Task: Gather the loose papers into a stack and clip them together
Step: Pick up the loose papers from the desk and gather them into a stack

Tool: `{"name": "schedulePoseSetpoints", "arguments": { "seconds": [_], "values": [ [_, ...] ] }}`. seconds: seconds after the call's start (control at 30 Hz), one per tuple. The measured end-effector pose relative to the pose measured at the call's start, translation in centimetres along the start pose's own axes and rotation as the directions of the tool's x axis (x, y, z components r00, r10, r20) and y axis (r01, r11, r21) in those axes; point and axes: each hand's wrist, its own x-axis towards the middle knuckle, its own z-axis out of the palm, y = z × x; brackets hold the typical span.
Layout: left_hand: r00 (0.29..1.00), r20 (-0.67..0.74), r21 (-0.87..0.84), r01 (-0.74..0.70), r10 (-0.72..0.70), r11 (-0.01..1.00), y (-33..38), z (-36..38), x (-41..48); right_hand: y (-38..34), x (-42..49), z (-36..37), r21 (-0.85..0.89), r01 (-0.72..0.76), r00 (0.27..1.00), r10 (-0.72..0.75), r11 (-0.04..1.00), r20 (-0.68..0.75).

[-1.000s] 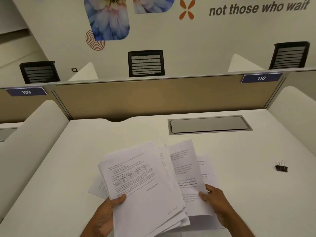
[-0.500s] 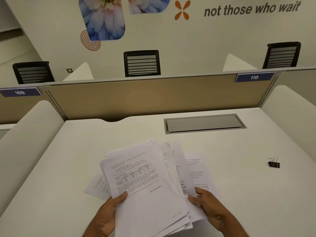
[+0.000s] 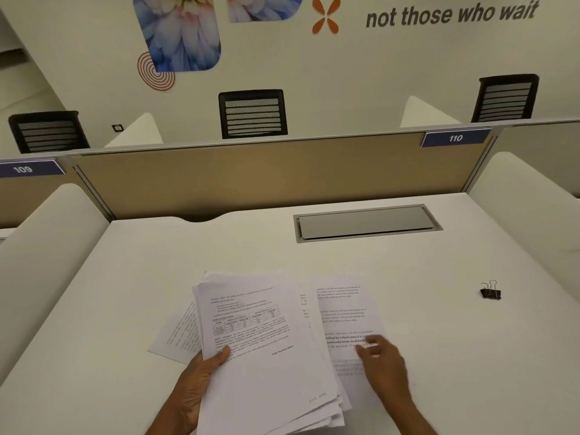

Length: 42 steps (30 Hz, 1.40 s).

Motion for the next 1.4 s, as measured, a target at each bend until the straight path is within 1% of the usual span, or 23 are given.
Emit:
{"name": "schedulePoseSetpoints", "arguments": {
  "seconds": [0.03,0.07,0.13,0.17,0.23,0.33,0.4,0.5,0.57,0.63,0.77,0.87,0.9,0.97,1.03,1.07,1.23,1.4],
  "values": [
    [0.999,-0.024,0.048,-0.040,0.042,0.998,0.0,0.1,0.1,0.6,0.5,-0.3,-0.153,0.024,0.995,-0.039,0.988,-0.096],
    [0.996,-0.042,0.100,-0.079,0.084,0.992,0.0,0.2,0.2,1.0,0.8,-0.5,-0.300,0.012,0.991,-0.052,0.954,-0.123],
    [0.987,-0.056,0.180,-0.135,0.147,0.974,-0.3,0.3,0.4,1.1,1.1,-0.7,-0.496,-0.040,0.997,0.001,0.868,-0.078],
    [0.984,-0.060,0.208,-0.154,0.169,0.966,-0.4,0.4,0.5,1.0,1.1,-0.6,-0.544,-0.051,0.998,0.022,0.838,-0.059],
    [0.981,-0.070,0.251,-0.156,0.179,0.955,-0.7,0.4,0.7,0.7,1.3,-0.3,-0.582,-0.056,0.998,0.039,0.811,-0.041],
    [0.986,-0.089,0.279,-0.110,0.140,0.954,-1.0,0.0,0.9,0.4,1.6,0.0,-0.566,-0.075,0.997,0.065,0.821,-0.037],
    [0.989,-0.093,0.285,-0.085,0.116,0.955,-1.0,-0.1,0.9,0.4,2.0,-0.1,-0.559,-0.082,0.996,0.082,0.825,-0.025],
    [0.990,-0.088,0.257,-0.086,0.112,0.962,-0.8,0.1,0.7,0.3,2.3,-0.4,-0.552,-0.100,0.994,0.109,0.828,-0.016],
    [0.989,-0.103,0.205,-0.082,0.105,0.975,-0.6,-0.1,0.7,0.5,2.5,-0.5,-0.526,-0.106,0.993,0.117,0.844,-0.012],
    [0.992,-0.102,0.105,-0.061,0.071,0.993,-0.3,-0.7,0.6,0.7,2.6,-0.5,-0.458,-0.093,0.995,0.097,0.884,-0.015],
    [0.996,-0.082,-0.174,-0.053,0.039,0.983,0.5,-2.2,0.3,1.2,2.0,-0.8,-0.305,0.013,0.999,-0.025,0.952,-0.035],
    [0.998,-0.055,-0.292,0.015,-0.032,0.956,1.0,-3.4,0.2,1.7,2.1,-1.5,-0.139,0.089,0.995,-0.094,0.986,-0.034],
    [0.998,-0.042,-0.309,0.033,-0.048,0.951,1.1,-3.5,0.1,1.7,2.1,-1.8,-0.065,0.101,0.994,-0.103,0.993,-0.030],
    [0.998,-0.013,-0.322,0.050,-0.057,0.945,1.3,-3.1,-0.4,1.3,1.9,-2.8,0.158,0.067,0.998,-0.069,0.985,0.006],
    [0.998,0.024,-0.317,0.058,-0.053,0.947,1.2,-2.3,-0.8,0.4,1.2,-3.4,0.337,0.003,0.994,-0.039,0.942,0.099],
    [0.998,0.041,-0.309,0.067,-0.057,0.949,1.1,-1.9,-0.9,-0.1,0.7,-3.5,0.376,-0.013,0.987,-0.047,0.926,0.151],
    [0.993,0.072,-0.276,0.113,-0.097,0.954,0.7,-0.3,-1.0,-2.2,-1.3,-2.5,0.396,-0.026,0.934,-0.120,0.918,0.338],
    [0.989,0.113,-0.287,0.119,-0.090,0.951,0.3,0.3,-1.0,-3.0,-2.7,-1.3,0.413,-0.053,0.896,-0.139,0.909,0.422]
  ]
}}
